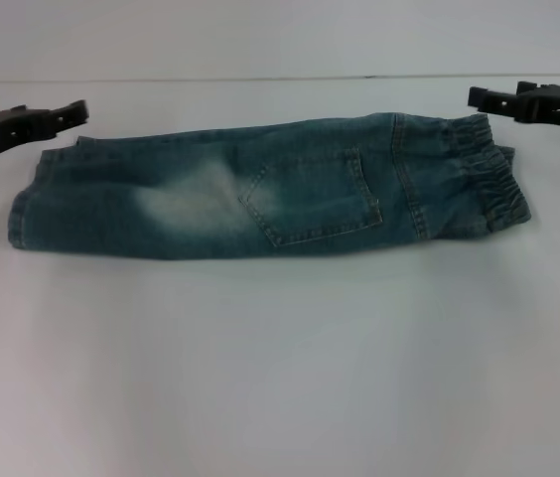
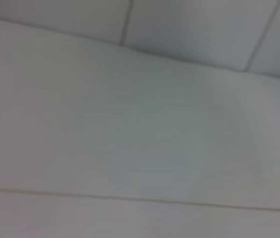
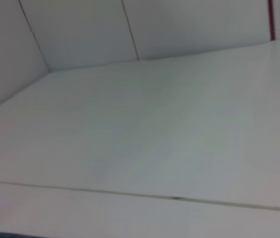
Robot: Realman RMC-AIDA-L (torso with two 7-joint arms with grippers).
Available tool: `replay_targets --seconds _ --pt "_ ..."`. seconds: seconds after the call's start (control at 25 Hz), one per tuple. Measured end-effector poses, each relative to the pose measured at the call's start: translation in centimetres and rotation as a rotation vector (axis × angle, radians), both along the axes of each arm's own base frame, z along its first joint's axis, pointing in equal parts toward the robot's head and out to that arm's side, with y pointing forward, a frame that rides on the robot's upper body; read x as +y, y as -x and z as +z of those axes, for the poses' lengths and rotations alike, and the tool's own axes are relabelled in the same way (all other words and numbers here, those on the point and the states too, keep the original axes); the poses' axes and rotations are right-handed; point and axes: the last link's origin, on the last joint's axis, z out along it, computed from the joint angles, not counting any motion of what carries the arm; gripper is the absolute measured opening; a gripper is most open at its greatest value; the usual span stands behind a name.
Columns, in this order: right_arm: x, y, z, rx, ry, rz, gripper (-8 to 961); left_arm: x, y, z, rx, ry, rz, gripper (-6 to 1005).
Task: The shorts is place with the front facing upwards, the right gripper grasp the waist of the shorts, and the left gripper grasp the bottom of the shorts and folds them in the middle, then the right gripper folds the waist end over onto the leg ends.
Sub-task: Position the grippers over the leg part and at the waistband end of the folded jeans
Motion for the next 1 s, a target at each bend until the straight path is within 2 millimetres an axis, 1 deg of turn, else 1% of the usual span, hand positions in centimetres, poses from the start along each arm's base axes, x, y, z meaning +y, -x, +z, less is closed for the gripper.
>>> replay_targets --seconds 0.16,0.24,0.36,0.44,0.56,0.72,0.84,0.88,0.92,1.0 --pt "-0.1 0.4 3.1 0.042 0.097 -0.037 899 -1.5 -1.8 -0.1 -0.037 0.098 -0.201 891" --pt "-0.2 1.0 4.4 0.055 0.14 -0.052 904 -2.5 -2.8 -0.2 -0.051 0.183 -0.308 930" --pt "-0.4 1.8 6.0 0.077 0.187 -0.093 908 -3.9 -4.1 -0.4 -0.066 0.306 -0.428 934" --pt "-0.7 2.5 6.6 0.078 0.235 -0.116 907 -4.9 -4.8 -0.5 -0.065 0.385 -0.493 931" --pt "-0.8 3.8 7.0 0.038 0.311 -0.147 905 -6.0 -5.5 -0.7 -0.054 0.489 -0.559 926" --pt "-0.5 5.4 6.8 -0.033 0.381 -0.189 904 -6.3 -5.6 -0.9 -0.043 0.525 -0.574 920" --pt "-0.2 6.1 5.9 -0.105 0.425 -0.221 898 -6.3 -5.5 -1.0 -0.04 0.522 -0.57 915" --pt "0.1 6.3 5.0 -0.155 0.445 -0.24 896 -6.3 -5.5 -1.0 -0.04 0.522 -0.571 914" --pt "0.1 6.3 5.0 -0.155 0.445 -0.24 893 -6.3 -5.5 -1.1 -0.039 0.522 -0.572 912" --pt "0.3 6.1 4.2 -0.192 0.451 -0.258 890 -6.3 -5.5 -1.2 -0.036 0.519 -0.571 909"
